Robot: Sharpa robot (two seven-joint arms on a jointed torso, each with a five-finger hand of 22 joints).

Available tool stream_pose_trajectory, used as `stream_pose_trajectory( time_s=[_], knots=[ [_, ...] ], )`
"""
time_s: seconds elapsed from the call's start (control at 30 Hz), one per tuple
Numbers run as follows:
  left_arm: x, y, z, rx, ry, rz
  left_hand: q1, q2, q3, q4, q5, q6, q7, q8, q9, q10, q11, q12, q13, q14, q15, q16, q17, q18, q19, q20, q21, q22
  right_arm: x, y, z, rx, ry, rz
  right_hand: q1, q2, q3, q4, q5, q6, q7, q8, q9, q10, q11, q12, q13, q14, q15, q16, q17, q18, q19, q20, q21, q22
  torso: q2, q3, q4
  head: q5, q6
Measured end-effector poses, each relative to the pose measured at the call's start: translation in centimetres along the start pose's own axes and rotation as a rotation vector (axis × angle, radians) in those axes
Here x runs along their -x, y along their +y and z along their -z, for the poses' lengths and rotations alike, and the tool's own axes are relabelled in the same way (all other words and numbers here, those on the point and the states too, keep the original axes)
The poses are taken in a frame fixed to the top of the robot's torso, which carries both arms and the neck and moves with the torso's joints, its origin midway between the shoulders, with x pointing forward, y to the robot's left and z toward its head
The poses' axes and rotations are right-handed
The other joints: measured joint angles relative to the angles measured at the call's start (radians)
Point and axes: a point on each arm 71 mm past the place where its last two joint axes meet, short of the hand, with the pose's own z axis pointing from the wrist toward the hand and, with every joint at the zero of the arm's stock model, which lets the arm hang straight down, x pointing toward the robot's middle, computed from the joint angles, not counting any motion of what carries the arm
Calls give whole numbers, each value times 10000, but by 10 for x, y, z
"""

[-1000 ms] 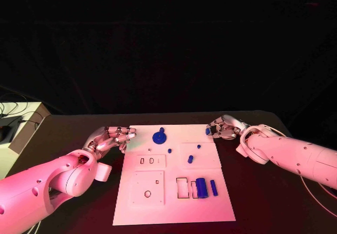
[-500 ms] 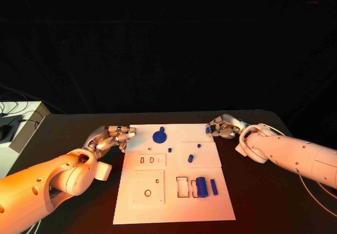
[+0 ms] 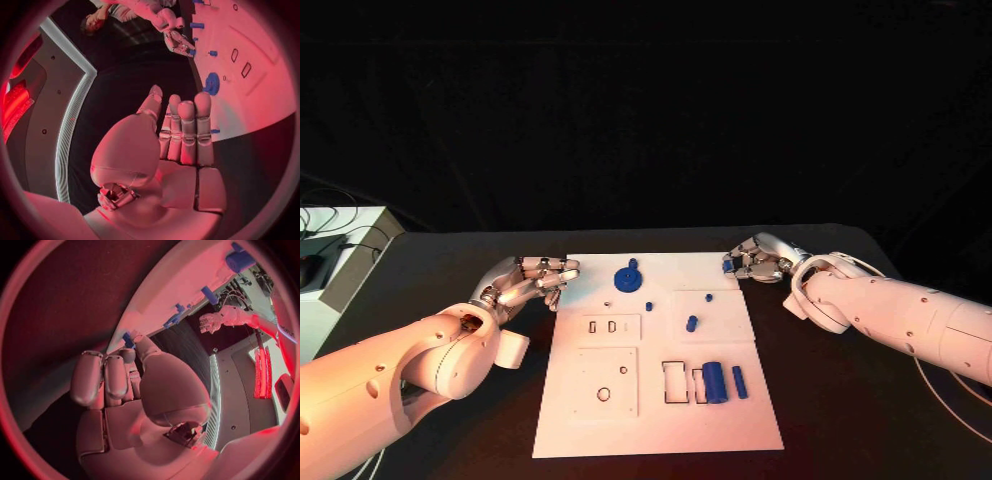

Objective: Assemble the parts on the task board

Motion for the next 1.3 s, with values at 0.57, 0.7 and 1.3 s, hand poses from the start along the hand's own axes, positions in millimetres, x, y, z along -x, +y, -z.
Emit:
stream_pose_trajectory(
  time_s=[0.57, 0.7, 1.3],
  knots=[
    [1, 0, 0, 20, -38, -17, 0, -1, 0, 0, 0, 0, 0, 0, 0, 1, 0, 1, -14, 0, 1, 0, -18, 104, 1, 1, 0, -2, -1, 0, -1, -54, 13, -12, -91, 171, 103, 47, -1, 492, -238, -2, -1, 36, -108, -1, 57, 71, -71, 13, 16, -1, -38, -38, 38, -2, 0, 5, -1, 65, 28],
    [2, 1, 0, 25, -52, -24, 0, 0, 0, 0, 0, 0, 0, 0, 0, 1, 1, 1, -14, 0, 1, -1, -17, 103, 1, 1, 0, -2, 0, 0, 0, -88, -30, -7, -91, 170, 102, 47, -1, 503, -246, -2, -1, 54, -126, -1, 69, 71, -71, 13, 15, -1, -38, -38, 38, -3, 0, 5, -1, 65, 28],
    [6, 2, 0, 62, -157, -67, 0, 0, 0, 0, 0, 0, 0, 0, 0, 1, 1, 1, -36, 0, 1, -1, -39, 92, 1, 2, 0, 6, -4, 39, 2, 490, -184, -627, -90, 169, 102, 47, -1, 526, -233, -3, -2, 54, -123, -1, 109, 70, -70, 12, 25, -1, -37, -37, 37, 4, -38, 1, -22, 111, 17]
  ],
)
